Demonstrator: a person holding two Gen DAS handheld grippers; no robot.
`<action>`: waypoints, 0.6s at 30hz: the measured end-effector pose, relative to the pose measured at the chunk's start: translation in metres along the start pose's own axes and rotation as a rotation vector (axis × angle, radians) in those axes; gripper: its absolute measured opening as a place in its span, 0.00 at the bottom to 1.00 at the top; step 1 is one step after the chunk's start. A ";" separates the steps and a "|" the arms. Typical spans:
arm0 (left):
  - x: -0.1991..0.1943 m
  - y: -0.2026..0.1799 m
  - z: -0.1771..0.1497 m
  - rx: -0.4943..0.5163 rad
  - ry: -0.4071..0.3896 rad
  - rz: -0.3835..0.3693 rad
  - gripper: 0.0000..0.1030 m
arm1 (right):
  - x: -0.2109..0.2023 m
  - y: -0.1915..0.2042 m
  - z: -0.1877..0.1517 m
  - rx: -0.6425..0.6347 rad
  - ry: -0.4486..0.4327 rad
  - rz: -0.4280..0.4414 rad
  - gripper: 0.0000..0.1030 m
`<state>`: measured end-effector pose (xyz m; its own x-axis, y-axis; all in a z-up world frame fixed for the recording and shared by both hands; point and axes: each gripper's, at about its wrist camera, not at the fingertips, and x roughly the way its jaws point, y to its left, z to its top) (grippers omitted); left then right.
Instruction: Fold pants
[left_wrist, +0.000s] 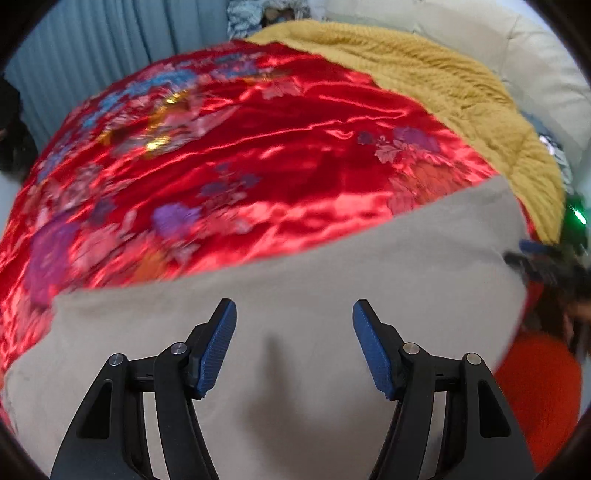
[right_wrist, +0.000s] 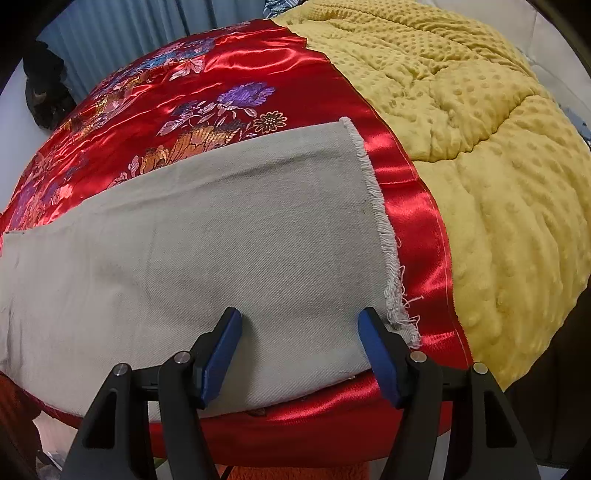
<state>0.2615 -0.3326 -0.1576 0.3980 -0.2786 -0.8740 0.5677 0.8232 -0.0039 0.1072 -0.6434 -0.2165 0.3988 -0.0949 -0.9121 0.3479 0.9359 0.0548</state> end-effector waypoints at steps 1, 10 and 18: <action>0.007 -0.006 0.007 -0.005 0.005 0.003 0.65 | 0.000 0.000 0.000 0.001 -0.001 0.002 0.64; 0.067 -0.045 0.009 0.103 0.101 0.122 0.65 | 0.000 -0.002 0.002 -0.004 0.002 0.020 0.65; 0.024 -0.077 -0.057 0.278 0.027 0.096 0.65 | -0.002 -0.003 0.000 -0.010 -0.004 0.033 0.65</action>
<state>0.1864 -0.3749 -0.2061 0.4427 -0.1898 -0.8764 0.7053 0.6772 0.2096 0.1051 -0.6457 -0.2151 0.4132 -0.0656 -0.9083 0.3261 0.9419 0.0803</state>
